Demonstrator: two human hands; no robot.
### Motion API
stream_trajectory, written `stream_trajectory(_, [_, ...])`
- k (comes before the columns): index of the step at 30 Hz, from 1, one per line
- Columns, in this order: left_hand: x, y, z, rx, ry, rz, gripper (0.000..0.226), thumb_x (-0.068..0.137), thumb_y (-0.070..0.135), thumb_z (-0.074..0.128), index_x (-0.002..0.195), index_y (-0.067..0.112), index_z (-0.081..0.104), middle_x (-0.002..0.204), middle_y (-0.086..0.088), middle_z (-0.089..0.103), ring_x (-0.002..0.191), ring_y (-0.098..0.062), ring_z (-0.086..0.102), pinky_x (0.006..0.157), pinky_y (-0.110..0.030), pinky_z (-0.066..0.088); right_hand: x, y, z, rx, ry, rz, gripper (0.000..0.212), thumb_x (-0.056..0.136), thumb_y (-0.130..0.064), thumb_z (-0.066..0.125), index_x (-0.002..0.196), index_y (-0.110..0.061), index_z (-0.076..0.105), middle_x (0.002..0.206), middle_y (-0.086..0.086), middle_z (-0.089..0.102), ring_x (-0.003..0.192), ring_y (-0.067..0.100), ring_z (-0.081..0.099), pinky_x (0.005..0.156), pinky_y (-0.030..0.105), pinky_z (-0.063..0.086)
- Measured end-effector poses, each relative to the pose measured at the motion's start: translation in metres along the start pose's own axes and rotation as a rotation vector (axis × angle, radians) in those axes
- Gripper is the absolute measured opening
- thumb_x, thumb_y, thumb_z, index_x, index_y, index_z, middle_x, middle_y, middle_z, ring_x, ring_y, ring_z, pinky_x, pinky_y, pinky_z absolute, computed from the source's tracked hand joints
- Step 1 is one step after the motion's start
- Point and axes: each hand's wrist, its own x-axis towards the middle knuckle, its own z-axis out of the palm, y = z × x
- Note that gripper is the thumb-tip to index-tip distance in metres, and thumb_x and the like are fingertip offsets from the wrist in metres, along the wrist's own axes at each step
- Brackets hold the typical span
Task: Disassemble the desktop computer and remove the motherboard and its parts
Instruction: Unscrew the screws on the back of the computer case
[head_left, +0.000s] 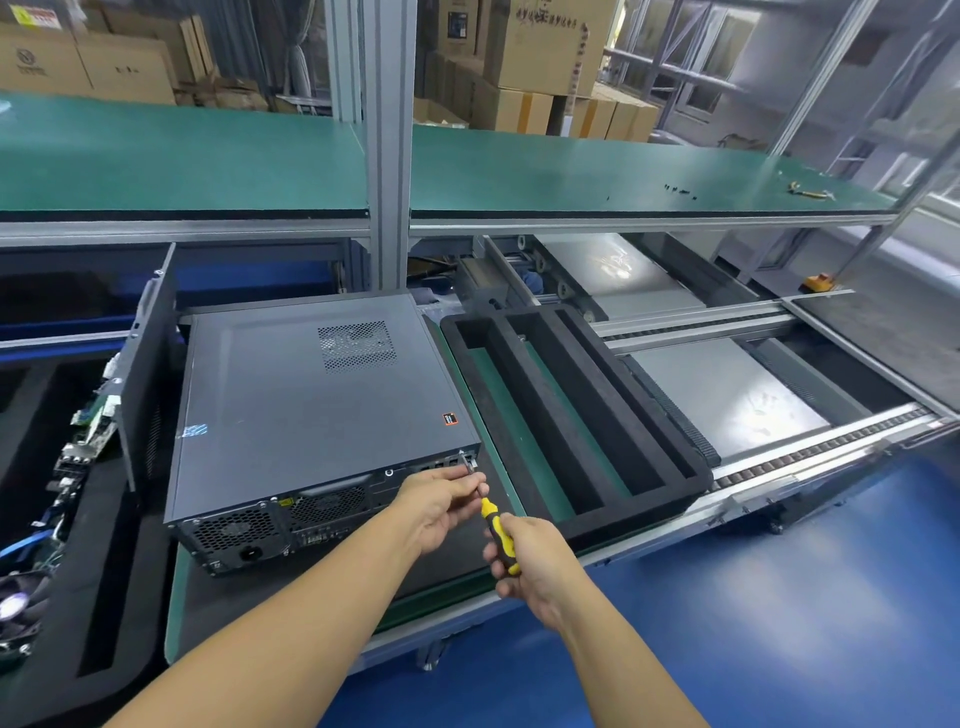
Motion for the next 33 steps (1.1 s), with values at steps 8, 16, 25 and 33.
stream_trajectory(8, [0.004,0.0,0.003,0.039,-0.02,-0.009,0.013,0.084,-0.005,0.072,0.094,0.002,0.069,0.073,-0.008,0.07,0.065,-0.016,0.067,0.054,-0.024,0.057,-0.003,0.001,0.011,-0.023,0.067,-0.12,0.019,0.09,-0.022,0.064,0.097,-0.016,0.048,0.081,0.006,0.052,0.051,0.011,0.05,0.042,0.025,0.039])
stream_trajectory(16, [0.007,-0.001,-0.001,-0.033,-0.021,-0.027,0.021,0.087,-0.012,0.064,0.103,0.001,0.061,0.08,-0.011,0.076,0.066,-0.017,0.073,0.053,-0.028,0.057,-0.007,0.002,0.008,0.042,0.062,-0.013,0.028,0.1,-0.028,0.047,0.101,-0.006,0.065,0.069,0.007,0.063,0.053,0.016,0.054,0.047,0.026,0.043])
stream_trajectory(25, [0.01,-0.003,0.003,0.005,-0.014,-0.061,0.031,0.081,-0.001,0.076,0.11,-0.001,0.066,0.086,-0.014,0.068,0.074,-0.02,0.065,0.054,-0.028,0.057,-0.007,0.005,0.009,0.139,0.114,-0.145,0.016,0.092,-0.018,0.065,0.105,-0.013,0.057,0.087,0.01,0.054,0.059,0.017,0.058,0.052,0.03,0.051])
stream_trajectory(33, [0.011,-0.003,-0.008,-0.02,-0.038,-0.032,0.023,0.087,-0.009,0.066,0.107,0.003,0.063,0.094,-0.013,0.077,0.077,-0.02,0.074,0.066,-0.033,0.057,-0.007,0.005,0.014,0.092,0.082,-0.077,0.023,0.102,-0.022,0.048,0.106,-0.006,0.065,0.08,0.01,0.062,0.059,0.016,0.057,0.051,0.028,0.049])
